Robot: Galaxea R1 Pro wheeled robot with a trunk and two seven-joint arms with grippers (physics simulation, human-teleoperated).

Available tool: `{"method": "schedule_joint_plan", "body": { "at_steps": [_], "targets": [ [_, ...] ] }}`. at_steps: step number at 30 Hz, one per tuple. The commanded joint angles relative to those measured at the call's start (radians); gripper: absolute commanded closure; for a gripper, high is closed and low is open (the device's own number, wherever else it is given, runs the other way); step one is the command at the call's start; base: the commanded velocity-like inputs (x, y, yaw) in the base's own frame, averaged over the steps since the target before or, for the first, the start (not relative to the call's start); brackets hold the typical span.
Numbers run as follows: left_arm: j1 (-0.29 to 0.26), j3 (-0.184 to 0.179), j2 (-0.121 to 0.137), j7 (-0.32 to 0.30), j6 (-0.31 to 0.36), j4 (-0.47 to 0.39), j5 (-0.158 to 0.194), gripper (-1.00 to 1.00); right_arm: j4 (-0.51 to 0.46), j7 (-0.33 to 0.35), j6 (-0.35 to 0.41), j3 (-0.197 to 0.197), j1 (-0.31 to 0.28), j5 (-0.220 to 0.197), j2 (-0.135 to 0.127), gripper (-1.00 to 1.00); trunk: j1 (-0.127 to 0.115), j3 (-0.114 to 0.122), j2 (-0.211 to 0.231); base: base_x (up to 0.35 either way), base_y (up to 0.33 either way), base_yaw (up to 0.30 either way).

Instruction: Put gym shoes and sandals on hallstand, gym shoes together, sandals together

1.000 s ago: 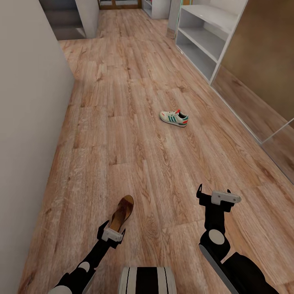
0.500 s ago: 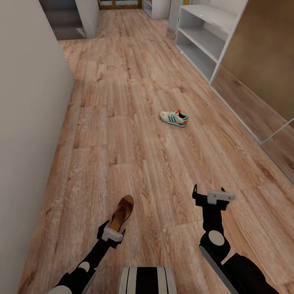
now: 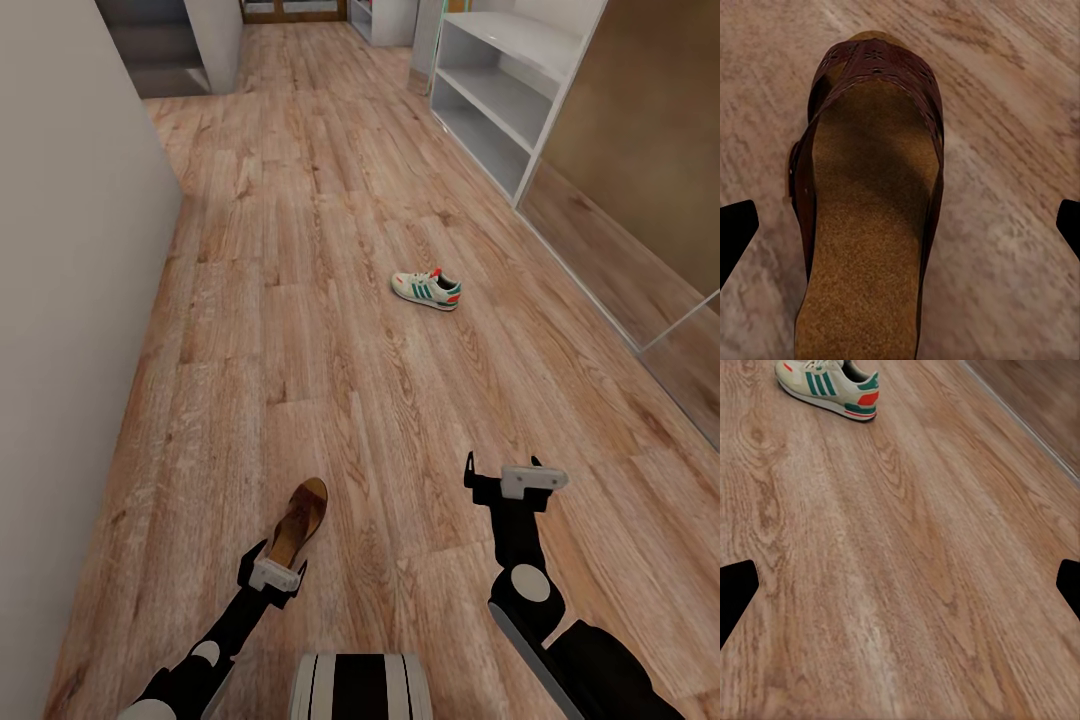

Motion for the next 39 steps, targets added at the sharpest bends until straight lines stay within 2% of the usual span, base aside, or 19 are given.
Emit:
{"method": "schedule_joint_plan", "body": {
  "at_steps": [1, 12, 39],
  "targets": [
    [0.000, 0.009, -0.001, -0.008, -0.002, 0.000, -0.002, -1.00, -0.002, -0.007, 0.007, 0.003, -0.001, -0.003, -0.001, -1.00, 0.000, -0.001, 0.000, 0.000, 0.000, 0.000],
    [0.000, 0.009, 0.003, -0.008, -0.002, 0.000, -0.002, -1.00, -0.002, 0.019, 0.009, 0.002, -0.001, -0.002, -0.004, -1.00, 0.000, -0.002, 0.000, 0.000, 0.000, 0.000],
    [-0.004, 0.009, 0.011, -0.008, -0.002, -0.001, -0.003, -1.00, -0.002, 0.027, 0.007, -0.002, -0.001, -0.002, -0.005, -1.00, 0.000, -0.041, 0.000, 0.000, 0.000, 0.000]
  ]
}}
